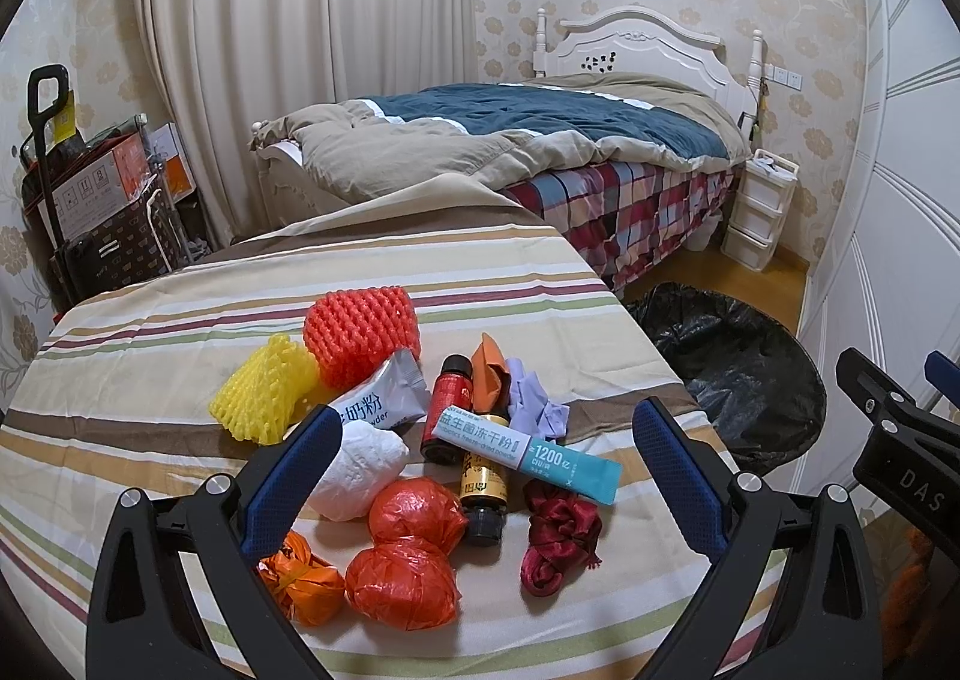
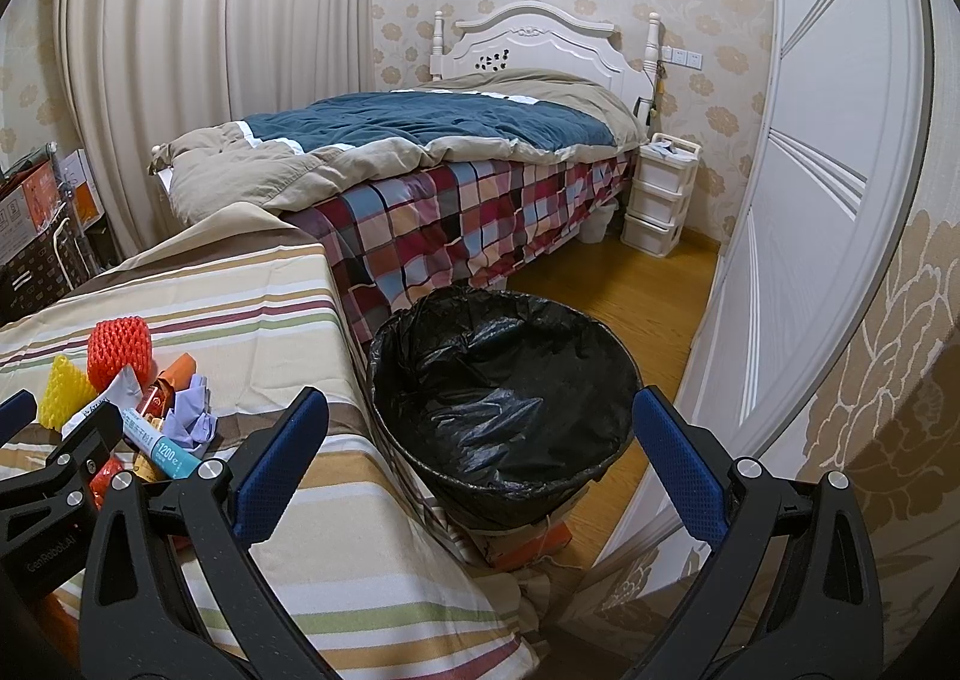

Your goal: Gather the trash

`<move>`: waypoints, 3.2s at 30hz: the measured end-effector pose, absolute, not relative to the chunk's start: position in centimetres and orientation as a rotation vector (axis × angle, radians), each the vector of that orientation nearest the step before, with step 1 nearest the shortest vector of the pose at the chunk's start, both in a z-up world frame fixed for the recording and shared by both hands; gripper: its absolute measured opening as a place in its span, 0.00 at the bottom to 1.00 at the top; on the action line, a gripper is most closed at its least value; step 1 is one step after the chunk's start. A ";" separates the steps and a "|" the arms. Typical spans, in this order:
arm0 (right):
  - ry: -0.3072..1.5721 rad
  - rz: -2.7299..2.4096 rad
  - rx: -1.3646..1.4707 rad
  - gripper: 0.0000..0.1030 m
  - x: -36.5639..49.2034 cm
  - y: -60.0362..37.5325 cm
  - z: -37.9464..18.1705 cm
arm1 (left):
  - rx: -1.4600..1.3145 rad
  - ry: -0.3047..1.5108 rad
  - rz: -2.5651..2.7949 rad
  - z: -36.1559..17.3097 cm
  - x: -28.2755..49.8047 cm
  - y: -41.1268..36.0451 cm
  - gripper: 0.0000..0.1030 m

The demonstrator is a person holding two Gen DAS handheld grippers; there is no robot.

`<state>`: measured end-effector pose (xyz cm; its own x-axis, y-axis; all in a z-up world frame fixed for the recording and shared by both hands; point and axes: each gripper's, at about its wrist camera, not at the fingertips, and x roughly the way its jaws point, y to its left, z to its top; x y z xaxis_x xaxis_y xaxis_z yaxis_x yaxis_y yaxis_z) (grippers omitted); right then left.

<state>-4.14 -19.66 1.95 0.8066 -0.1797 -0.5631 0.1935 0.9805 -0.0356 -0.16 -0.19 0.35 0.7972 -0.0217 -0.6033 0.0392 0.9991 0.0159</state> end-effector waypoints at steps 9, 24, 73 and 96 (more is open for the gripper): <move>0.600 -0.200 0.024 0.96 -4.1 -19.6 1.9 | 0.028 0.649 -0.032 0.4 -0.1 -0.2 0.94; 0.607 -0.199 0.024 0.96 -4.2 -19.8 1.8 | 0.030 0.650 -0.032 0.4 -0.1 -0.2 0.94; 0.725 0.039 -0.084 0.77 -5.7 -10.5 -0.4 | -0.017 0.768 0.058 -2.7 -4.8 11.9 0.72; 0.749 0.060 -0.086 0.77 -5.6 -9.5 -1.3 | -0.041 0.826 -0.014 -4.6 -4.5 10.5 0.82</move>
<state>-5.58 -9.50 -1.34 0.7310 0.0235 -0.6820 -0.0851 0.9947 -0.0570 -4.47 10.46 -4.61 0.6775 -0.0281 -0.7350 -0.0038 0.9991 -0.0416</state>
